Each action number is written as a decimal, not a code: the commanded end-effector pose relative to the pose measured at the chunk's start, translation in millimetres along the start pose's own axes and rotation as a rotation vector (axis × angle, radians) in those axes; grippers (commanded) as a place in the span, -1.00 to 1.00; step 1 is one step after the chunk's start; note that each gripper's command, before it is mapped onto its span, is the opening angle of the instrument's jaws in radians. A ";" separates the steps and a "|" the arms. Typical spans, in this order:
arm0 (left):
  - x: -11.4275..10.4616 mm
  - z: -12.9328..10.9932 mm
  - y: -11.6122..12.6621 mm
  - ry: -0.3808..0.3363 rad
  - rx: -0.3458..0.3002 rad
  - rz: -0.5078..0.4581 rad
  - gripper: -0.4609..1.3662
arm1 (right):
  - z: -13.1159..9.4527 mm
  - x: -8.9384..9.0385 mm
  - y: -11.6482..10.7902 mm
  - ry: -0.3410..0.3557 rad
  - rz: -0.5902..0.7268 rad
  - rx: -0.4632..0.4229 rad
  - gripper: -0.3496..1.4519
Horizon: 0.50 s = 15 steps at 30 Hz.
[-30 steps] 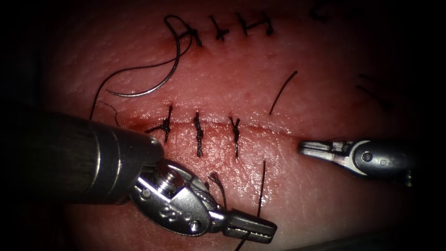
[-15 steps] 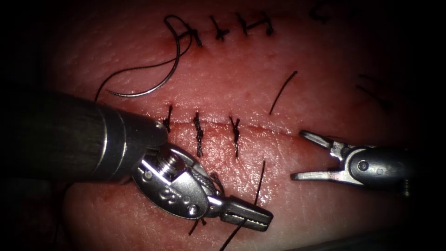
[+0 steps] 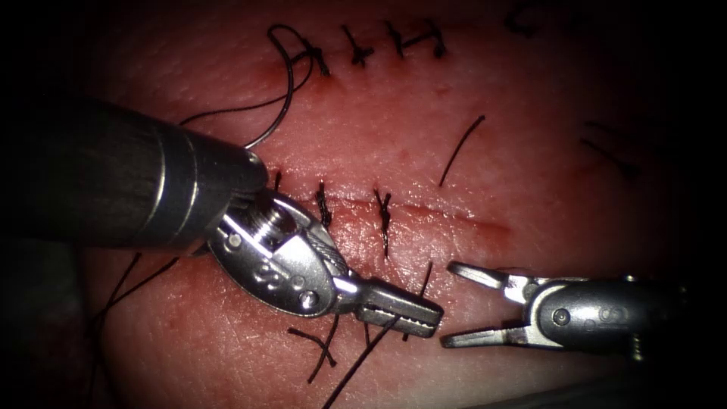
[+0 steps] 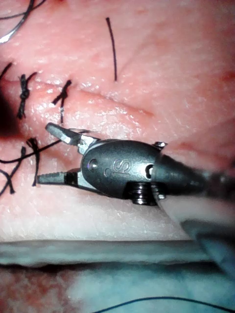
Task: Wound Closure
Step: Increase length of working suture by regrasping distally
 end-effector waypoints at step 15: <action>-0.4 0.1 -0.5 0.000 -0.004 0.002 -0.88 | 1.6 1.3 -0.1 -0.001 0.014 -0.003 0.82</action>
